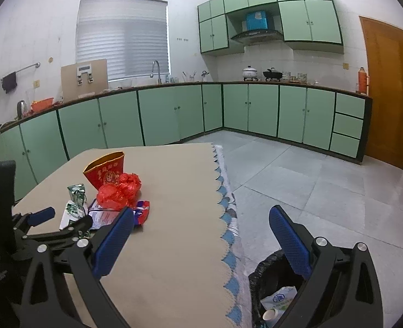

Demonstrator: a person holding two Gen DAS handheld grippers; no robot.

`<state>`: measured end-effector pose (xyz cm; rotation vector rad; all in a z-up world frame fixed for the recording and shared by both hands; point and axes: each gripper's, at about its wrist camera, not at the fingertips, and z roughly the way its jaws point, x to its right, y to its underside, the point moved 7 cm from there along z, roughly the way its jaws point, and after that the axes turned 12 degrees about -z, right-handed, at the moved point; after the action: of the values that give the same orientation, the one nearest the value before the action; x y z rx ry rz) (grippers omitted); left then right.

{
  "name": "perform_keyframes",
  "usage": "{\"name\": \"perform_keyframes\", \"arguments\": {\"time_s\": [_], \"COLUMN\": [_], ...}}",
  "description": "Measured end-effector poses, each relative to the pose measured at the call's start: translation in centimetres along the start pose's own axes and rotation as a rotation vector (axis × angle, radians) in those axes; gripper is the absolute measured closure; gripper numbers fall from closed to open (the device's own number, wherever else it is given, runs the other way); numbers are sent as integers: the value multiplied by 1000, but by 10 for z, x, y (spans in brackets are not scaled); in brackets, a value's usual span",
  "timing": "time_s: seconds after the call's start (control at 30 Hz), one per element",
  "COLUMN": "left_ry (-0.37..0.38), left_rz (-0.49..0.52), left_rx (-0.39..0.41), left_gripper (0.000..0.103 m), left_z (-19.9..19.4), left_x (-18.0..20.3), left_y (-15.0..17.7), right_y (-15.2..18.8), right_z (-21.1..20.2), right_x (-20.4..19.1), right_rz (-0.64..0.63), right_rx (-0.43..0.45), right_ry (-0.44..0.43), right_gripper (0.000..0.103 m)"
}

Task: Collect trash
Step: 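Move both grippers back over the remaining trash on the table, then grasp the green milk carton with the left gripper while the right grasps the red plastic bag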

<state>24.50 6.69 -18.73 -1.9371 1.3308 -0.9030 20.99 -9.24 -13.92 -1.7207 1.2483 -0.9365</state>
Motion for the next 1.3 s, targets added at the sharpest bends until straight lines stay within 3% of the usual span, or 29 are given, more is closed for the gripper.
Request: {"name": "perform_keyframes", "arguments": {"time_s": [0.13, 0.23, 0.4, 0.57, 0.8, 0.97, 1.1, 1.3], "left_ry": [-38, -38, -78, -49, -64, -121, -94, -77], "left_rz": [-9, -47, -57, -103, -93, -114, -157, -92], "left_rx": [-43, -67, -42, -50, -46, -34, -33, -44], "left_gripper": [14, 22, 28, 28, 25, 26, 26, 26], "left_z": [14, 16, 10, 7, 14, 12, 7, 6], "left_x": [-7, -16, -37, -56, -60, -79, -89, -78], "left_y": [5, 6, 1, -9, -20, -26, -30, -20], "right_y": [-2, -4, -7, -9, -9, -9, -9, -10], "right_z": [9, 15, 28, 39, 48, 50, 52, 53], "right_x": [-3, -8, -18, -32, -42, -43, -43, -53], "right_rz": [2, -8, -25, -37, -61, -70, -69, -89], "right_rx": [-9, -16, -33, -42, -57, -61, -68, -69], "right_ry": [-14, -27, -53, -82, -102, -98, -99, -109], "right_gripper": [6, 6, 6, 6, 6, 6, 6, 6]}}
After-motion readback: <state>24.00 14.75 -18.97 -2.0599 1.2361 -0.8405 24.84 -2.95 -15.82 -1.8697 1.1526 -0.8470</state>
